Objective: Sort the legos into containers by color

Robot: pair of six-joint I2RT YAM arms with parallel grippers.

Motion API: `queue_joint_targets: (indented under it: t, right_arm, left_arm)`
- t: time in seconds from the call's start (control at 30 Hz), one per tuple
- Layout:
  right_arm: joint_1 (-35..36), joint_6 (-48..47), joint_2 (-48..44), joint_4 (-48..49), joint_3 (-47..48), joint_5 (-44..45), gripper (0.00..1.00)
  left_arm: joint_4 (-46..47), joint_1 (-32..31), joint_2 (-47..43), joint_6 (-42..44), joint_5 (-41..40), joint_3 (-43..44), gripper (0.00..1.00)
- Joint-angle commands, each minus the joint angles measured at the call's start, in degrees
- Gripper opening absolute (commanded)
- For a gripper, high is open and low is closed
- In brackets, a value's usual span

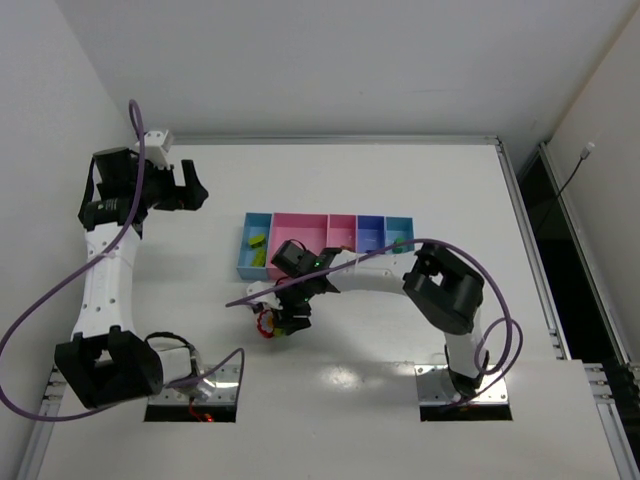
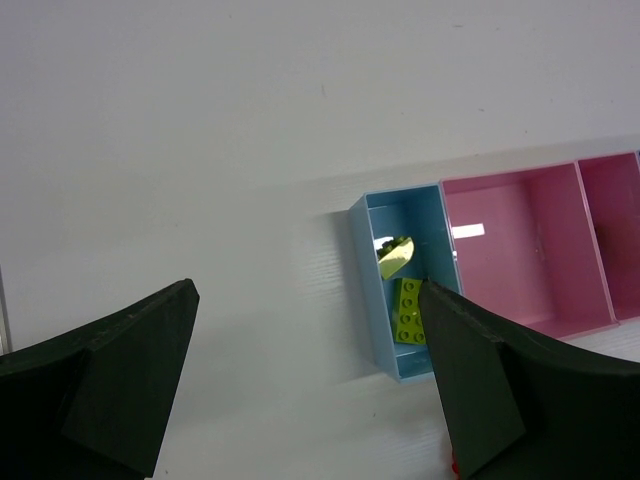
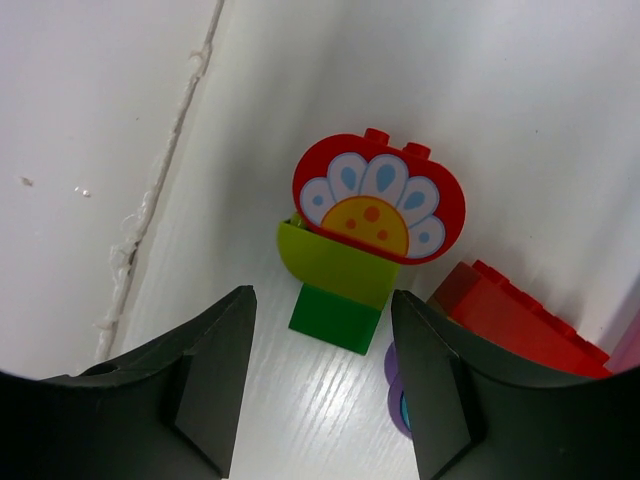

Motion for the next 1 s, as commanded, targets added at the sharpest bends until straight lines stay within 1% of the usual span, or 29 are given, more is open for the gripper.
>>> queue_joint_targets:
  t: [0.0, 0.1, 0.23, 0.33, 0.4, 0.5, 0.57, 0.63, 0.67, 0.7, 0.77, 0.8, 0.9, 0.93, 0.97]
  right_arm:
    - [-0.29, -0.41, 2.05, 0.93, 3.11, -1.77, 0.59]
    - [-0.9, -0.41, 2.58, 0.93, 3.11, -1.76, 0.59]
    - [-0.9, 0.73, 2.58, 1.55, 3.11, -1.76, 0.51]
    - [-0.9, 0.73, 2.58, 1.55, 2.59, -1.15, 0.51]
    - [-0.9, 0.73, 2.58, 1.55, 2.06, -0.62, 0.48]
    - [-0.9, 1.26, 2.58, 1.55, 1.44, 0.52, 0.48]
    - [-0.9, 1.79, 2.58, 2.68, 0.91, 1.22, 0.52]
    - [-0.9, 2.31, 2.05, 3.3, 0.3, 1.23, 0.45]
    - [-0.9, 2.84, 2.05, 3.3, 0.3, 1.75, 0.39]
    - [-0.9, 2.84, 2.05, 3.83, 0.3, 1.75, 0.28]
    - [-0.9, 2.84, 2.05, 3.83, 0.82, 1.75, 0.18]
    - [-0.9, 2.84, 2.58, 3.83, 0.83, 2.36, 0.1]
    - [-1.43, 2.84, 1.8, 3.83, 0.83, 2.37, 0.01]
    - [-1.43, 2.84, 0.49, 3.83, 0.13, 2.89, 0.0]
    - [-1.43, 2.84, -0.48, 3.83, -0.75, 2.9, 0.0]
  left_arm:
    - [1.33, 0.55, -0.01, 0.26, 1.09, -0.08, 0.99]
    - [1.33, 0.55, -0.01, 0.26, 1.09, -0.08, 0.99]
    - [1.33, 0.55, -0.01, 0.79, 1.09, -0.08, 0.99]
    - [1.33, 1.07, -0.01, 0.79, 1.09, -0.61, 0.99]
    - [1.33, 1.07, -0.01, 0.79, 1.61, -0.61, 0.99]
    - [1.33, 1.07, -0.01, 0.79, 1.62, -1.14, 0.99]
    - [1.33, 1.07, -0.01, 0.79, 1.62, -1.14, 0.99]
    - [1.33, 1.07, -0.01, 0.79, 2.15, -1.14, 0.99]
    - [1.33, 1.07, -0.01, 0.79, 2.15, -1.14, 0.99]
    - [1.33, 1.07, -0.01, 1.31, 2.67, -1.66, 0.99]
    - [1.33, 1.07, -0.62, 2.27, 3.37, -1.66, 0.99]
    - [1.33, 1.07, -1.15, 4.37, 4.33, -2.36, 0.99]
    - [1.33, 3.09, -5.89, 8.85, 9.52, -5.08, 0.99]
    - [1.33, 3.79, -8.95, 9.57, 11.62, -7.09, 0.99]
    - [1.33, 3.8, -10.11, 10.18, 12.68, -7.98, 0.99]
